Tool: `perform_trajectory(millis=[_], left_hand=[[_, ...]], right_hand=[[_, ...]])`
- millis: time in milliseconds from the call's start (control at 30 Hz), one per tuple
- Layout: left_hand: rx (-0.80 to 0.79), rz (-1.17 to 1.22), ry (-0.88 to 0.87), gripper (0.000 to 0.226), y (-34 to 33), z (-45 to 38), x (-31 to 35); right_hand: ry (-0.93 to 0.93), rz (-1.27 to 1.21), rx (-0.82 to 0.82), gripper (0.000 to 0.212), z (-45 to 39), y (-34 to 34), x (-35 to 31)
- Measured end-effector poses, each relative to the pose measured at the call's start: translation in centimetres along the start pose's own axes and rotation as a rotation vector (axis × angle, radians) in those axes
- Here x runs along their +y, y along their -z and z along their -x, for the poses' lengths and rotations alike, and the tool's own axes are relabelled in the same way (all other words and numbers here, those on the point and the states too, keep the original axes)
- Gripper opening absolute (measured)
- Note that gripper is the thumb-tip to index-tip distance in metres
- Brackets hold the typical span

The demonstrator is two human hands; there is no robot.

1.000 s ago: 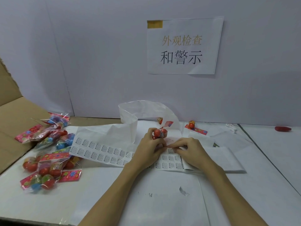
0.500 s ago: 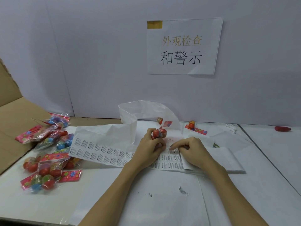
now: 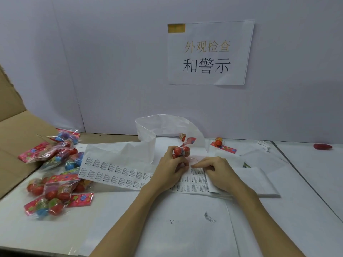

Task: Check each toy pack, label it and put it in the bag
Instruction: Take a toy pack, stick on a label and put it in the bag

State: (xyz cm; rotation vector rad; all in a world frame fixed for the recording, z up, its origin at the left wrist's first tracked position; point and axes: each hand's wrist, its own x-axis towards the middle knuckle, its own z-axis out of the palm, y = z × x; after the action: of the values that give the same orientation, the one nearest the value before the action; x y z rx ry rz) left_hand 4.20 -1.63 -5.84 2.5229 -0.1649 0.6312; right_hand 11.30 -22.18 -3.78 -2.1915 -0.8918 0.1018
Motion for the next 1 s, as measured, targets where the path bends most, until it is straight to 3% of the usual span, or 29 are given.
perform_trajectory(millis=[267, 467, 567, 1000], left_hand=[[-0.024, 0.03, 0.037, 0.012, 0.0, -0.2, -0.1], [-0.053, 0.132, 0.115, 0.011, 0.2, -0.2, -0.1], [-0.058, 0.145, 0.104, 0.012, 0.2, -0.2, -0.1], [-0.015, 0.192, 0.062, 0.014, 0.3, -0.2, 0.0]], right_hand=[[-0.015, -0.06, 0.033, 0.059, 0.0, 0.2, 0.2], [0.004, -0.235, 0.065, 0.028, 0.2, -0.6, -0.1], [0.003, -0.199, 0.064, 0.017, -0.1, -1.3, -0.3], [0.002, -0.146, 0.076, 0.008, -0.1, -1.2, -0.4]])
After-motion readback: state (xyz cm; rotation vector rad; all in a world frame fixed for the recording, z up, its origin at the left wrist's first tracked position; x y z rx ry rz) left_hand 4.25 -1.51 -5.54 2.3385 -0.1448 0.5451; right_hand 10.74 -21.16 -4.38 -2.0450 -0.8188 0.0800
